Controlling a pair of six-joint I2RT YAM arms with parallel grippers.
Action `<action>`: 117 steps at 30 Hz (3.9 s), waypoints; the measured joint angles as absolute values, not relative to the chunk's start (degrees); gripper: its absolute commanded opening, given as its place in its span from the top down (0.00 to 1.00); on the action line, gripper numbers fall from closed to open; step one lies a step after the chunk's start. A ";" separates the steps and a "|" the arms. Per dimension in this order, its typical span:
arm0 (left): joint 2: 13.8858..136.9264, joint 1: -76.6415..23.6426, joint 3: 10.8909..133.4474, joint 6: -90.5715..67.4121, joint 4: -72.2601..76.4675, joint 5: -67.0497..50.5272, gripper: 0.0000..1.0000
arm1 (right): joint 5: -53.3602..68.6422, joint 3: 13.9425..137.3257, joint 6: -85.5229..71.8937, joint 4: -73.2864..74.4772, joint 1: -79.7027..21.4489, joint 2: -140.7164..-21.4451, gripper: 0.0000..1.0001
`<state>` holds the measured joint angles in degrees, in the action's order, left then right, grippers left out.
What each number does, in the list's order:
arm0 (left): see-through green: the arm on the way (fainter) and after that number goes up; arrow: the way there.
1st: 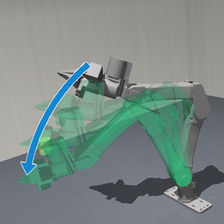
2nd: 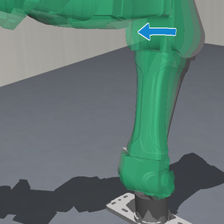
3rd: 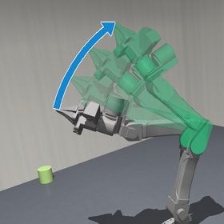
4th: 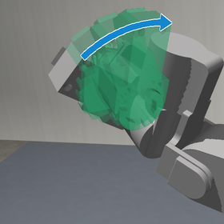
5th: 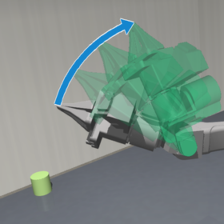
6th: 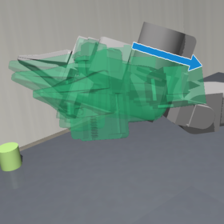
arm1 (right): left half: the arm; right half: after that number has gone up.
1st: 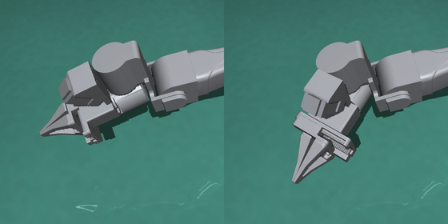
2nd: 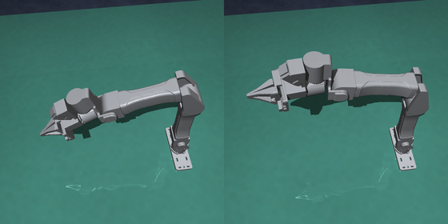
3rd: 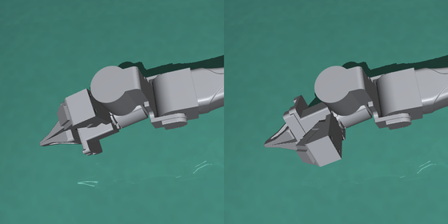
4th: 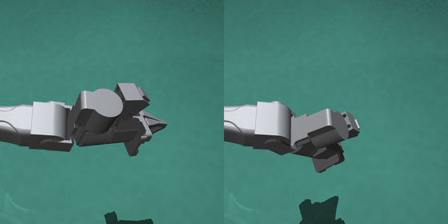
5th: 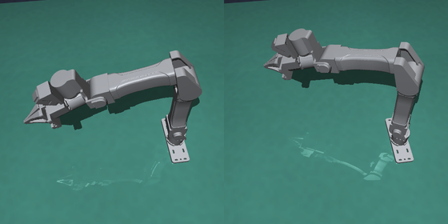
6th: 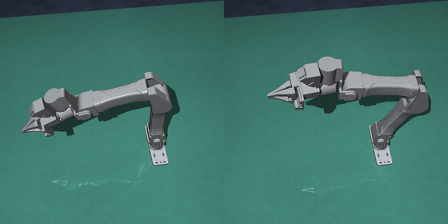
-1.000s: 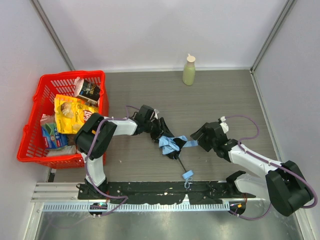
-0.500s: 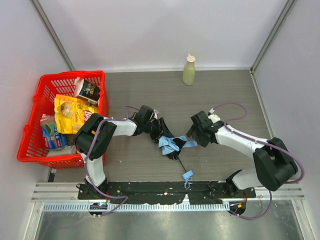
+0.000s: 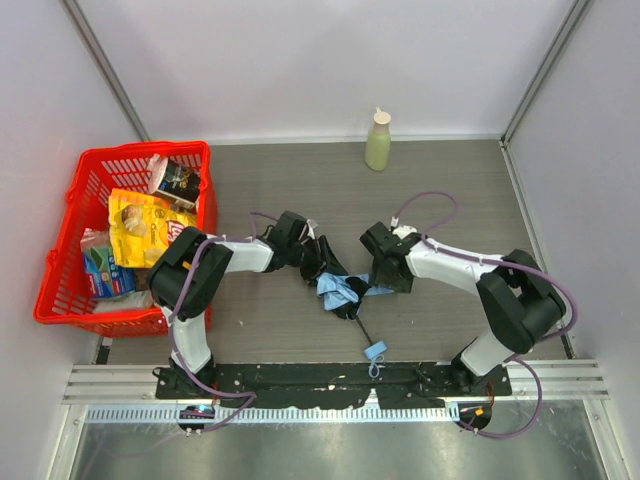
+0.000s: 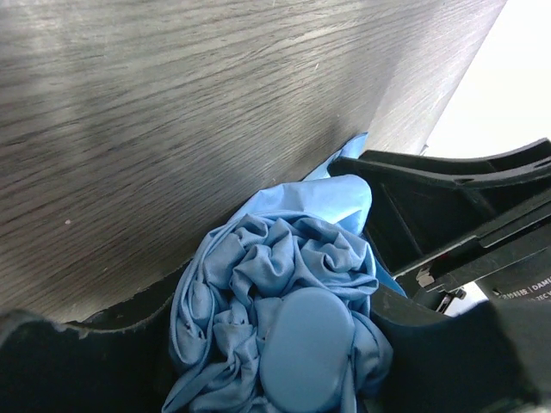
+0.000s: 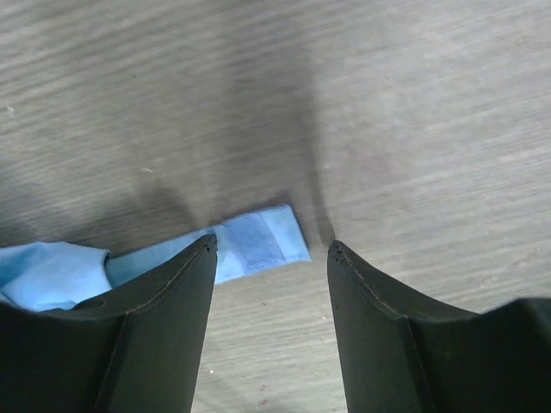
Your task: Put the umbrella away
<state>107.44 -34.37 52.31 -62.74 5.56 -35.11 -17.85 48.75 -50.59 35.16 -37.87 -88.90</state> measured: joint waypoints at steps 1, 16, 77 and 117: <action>107.44 -34.37 52.31 -62.74 5.56 -35.16 1.00 | -17.54 50.02 -49.21 35.79 -37.82 -89.97 0.41; 107.42 -34.15 50.96 -62.72 8.25 -36.14 1.00 | -6.74 53.34 -33.69 34.17 -36.03 -93.62 0.85; 106.74 -36.10 62.02 -65.73 -24.56 -23.57 1.00 | -6.96 44.25 -16.82 -8.71 -61.14 -88.97 0.93; 104.38 -39.09 56.29 -72.01 -12.99 -21.93 1.00 | -9.26 40.82 -31.59 9.23 -63.29 -56.34 0.20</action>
